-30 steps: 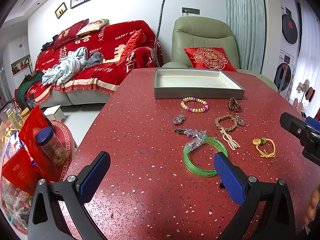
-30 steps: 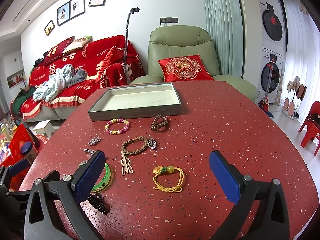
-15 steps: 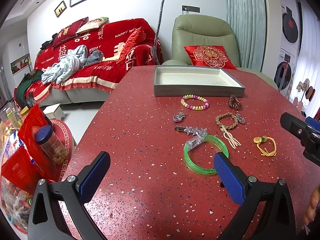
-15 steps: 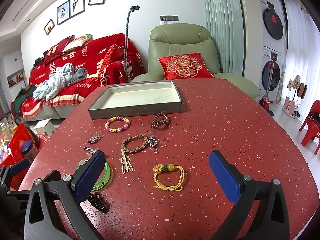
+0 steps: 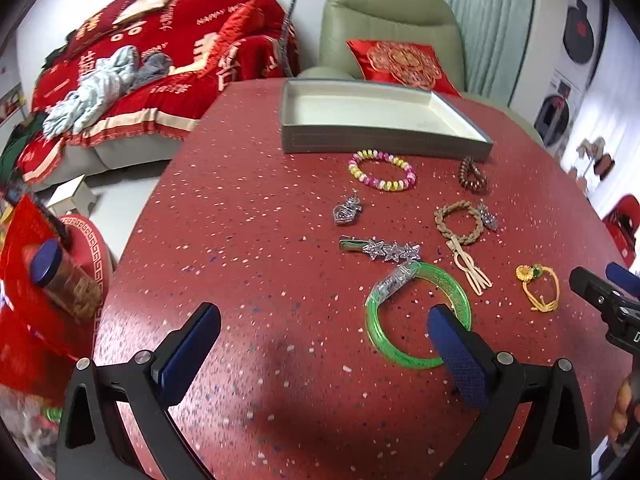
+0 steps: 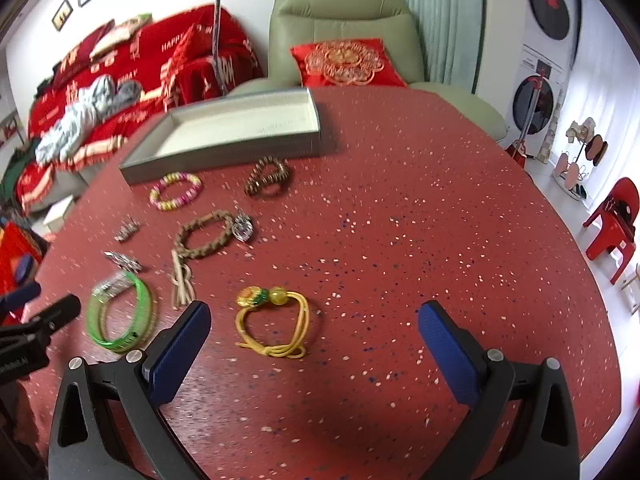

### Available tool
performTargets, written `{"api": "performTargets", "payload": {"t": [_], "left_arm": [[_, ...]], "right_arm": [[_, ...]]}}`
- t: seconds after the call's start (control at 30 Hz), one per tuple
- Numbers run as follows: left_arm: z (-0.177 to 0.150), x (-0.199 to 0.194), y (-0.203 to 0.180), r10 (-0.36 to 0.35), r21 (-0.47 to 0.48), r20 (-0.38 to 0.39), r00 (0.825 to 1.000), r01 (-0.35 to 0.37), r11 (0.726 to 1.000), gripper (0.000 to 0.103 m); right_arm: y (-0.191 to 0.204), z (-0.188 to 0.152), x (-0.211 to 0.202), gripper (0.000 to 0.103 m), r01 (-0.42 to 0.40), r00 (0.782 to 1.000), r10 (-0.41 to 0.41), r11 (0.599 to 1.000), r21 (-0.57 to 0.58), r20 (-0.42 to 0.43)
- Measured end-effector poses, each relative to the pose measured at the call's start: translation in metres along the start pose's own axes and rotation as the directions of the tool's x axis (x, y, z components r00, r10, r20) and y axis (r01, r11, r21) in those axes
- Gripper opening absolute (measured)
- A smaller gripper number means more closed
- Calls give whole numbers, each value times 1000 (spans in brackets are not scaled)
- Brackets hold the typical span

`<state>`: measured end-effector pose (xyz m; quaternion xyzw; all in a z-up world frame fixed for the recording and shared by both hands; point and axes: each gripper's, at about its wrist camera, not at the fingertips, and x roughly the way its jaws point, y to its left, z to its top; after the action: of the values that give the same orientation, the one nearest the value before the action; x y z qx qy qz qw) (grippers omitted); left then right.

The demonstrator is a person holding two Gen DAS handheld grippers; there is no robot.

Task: Organize jewelry
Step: 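Grasp the yellow cord bracelet with the right tool while the left tool grasps the green bangle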

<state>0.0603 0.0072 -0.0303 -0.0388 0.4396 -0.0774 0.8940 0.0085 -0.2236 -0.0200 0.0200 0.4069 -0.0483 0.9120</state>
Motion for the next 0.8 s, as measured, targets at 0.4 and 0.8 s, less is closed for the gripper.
{"api": "performTargets", "payload": {"t": [0.4, 0.8], "left_arm": [[13, 22, -22, -9, 145, -45, 999, 16, 989, 103], [13, 29, -35, -38, 212, -59, 998, 49, 976, 39]], "right_arm": [[18, 12, 48, 100, -47, 991, 34, 994, -94, -129], [22, 9, 51, 41, -62, 988, 50, 995, -84, -144]]}}
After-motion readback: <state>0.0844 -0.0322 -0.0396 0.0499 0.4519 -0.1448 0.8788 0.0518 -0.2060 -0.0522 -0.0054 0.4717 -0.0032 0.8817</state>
